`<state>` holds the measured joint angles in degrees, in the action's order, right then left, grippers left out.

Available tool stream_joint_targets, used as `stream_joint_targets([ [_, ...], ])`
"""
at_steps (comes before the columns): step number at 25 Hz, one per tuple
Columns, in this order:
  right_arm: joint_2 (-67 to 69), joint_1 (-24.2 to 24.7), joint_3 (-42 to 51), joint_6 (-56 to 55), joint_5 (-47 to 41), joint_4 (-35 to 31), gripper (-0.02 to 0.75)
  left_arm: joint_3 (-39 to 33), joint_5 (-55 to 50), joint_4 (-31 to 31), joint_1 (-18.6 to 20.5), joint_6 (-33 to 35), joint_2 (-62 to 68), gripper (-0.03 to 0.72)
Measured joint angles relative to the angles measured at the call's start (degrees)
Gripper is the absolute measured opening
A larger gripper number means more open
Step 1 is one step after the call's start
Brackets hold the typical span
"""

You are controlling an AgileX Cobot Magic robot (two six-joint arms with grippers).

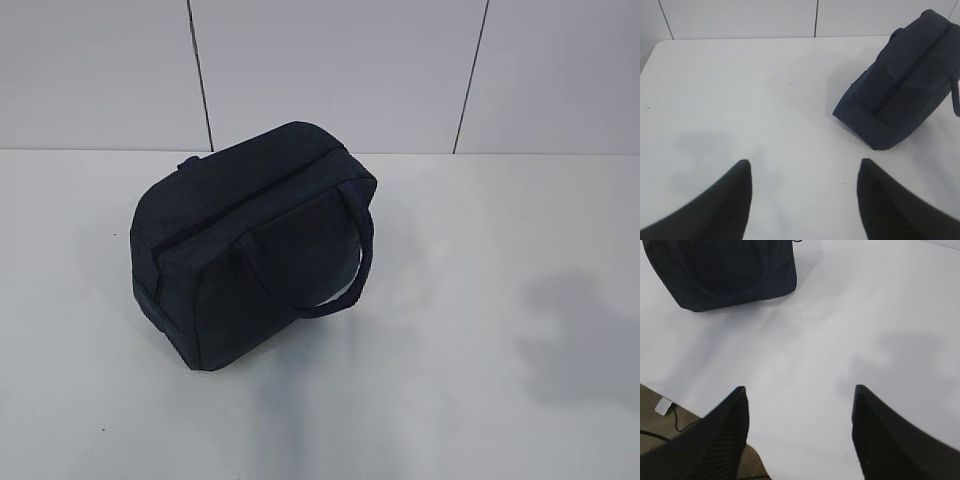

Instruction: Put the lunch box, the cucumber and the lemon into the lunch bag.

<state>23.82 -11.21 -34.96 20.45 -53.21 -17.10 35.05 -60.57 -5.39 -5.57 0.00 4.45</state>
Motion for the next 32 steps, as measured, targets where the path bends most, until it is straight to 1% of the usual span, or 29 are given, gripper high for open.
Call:
stream_joint_targets([
  [5, -4.93, 0.0, 2.31, -2.33, -2.08, 0.72, 0.507, -3.45, -0.46, -0.09, 0.0, -1.77, -2.84, 0.459],
  [10, -9.33, 0.0, 2.84, -8.38, -6.12, 6.39, 0.507, -4.09, -1.39, -0.35, 0.0, -2.24, -3.62, 0.456],
  [17, -17.5, 0.0, 2.84, -14.4, -10.44, 10.75, 0.507, -4.57, -1.67, -0.44, 0.0, -2.73, -3.62, 0.44],
  [22, -24.16, 0.0, 3.39, -15.72, -11.49, 12.25, 0.507, -4.57, -1.77, -0.44, 0.0, -2.76, -3.62, 0.438],
  [27, -24.79, 0.0, 6.57, -18.6, -12.24, 12.83, 0.505, -4.7, -1.77, -0.44, 0.0, -2.76, -3.62, 0.438],
  [32, -24.79, 0.0, 6.8, -18.92, -12.24, 13.45, 0.463, -4.91, -1.77, -0.44, 0.0, -2.76, -3.62, 0.431],
])
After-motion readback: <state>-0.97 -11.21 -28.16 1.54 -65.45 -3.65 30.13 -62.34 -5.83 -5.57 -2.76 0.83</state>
